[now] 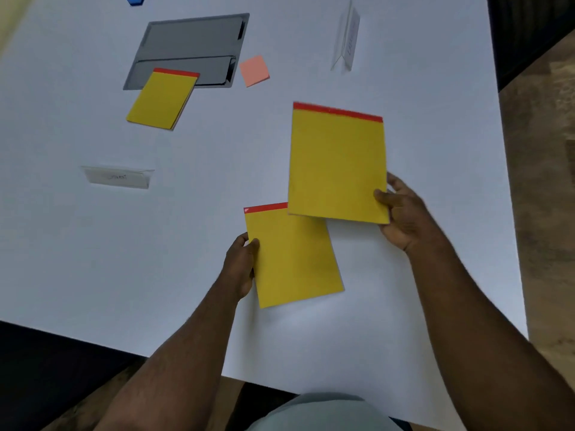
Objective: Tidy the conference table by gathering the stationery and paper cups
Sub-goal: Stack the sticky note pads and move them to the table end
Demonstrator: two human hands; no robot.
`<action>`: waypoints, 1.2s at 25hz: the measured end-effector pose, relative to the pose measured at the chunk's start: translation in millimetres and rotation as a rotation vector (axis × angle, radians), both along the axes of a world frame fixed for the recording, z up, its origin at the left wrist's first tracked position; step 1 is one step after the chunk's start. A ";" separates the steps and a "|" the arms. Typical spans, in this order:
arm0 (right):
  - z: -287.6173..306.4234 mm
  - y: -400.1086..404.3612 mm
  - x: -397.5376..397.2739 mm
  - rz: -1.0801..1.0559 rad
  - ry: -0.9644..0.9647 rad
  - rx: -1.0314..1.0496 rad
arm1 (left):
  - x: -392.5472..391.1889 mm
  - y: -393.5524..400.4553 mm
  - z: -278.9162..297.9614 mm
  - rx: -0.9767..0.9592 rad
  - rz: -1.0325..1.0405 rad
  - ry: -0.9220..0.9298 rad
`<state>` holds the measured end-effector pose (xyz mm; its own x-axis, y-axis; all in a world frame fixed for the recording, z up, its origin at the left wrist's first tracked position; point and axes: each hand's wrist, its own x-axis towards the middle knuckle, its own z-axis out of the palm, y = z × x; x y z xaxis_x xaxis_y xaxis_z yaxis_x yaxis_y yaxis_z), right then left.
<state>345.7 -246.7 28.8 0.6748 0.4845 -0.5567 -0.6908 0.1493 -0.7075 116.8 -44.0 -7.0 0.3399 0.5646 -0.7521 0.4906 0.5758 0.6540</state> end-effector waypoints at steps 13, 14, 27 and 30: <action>-47.1 20.0 -104.6 0.506 -0.108 -0.556 | -19.6 10.7 -7.2 -0.114 0.123 -0.041; -46.0 24.5 -108.5 0.552 -0.160 -0.613 | -19.3 11.9 -8.8 -0.092 0.131 -0.039; -39.1 110.4 -113.4 0.417 -0.006 -0.438 | -11.9 101.6 -11.5 -0.009 0.004 -0.102; -46.6 133.0 -98.5 0.335 0.004 -0.339 | 1.9 133.0 -12.1 0.112 -0.082 -0.032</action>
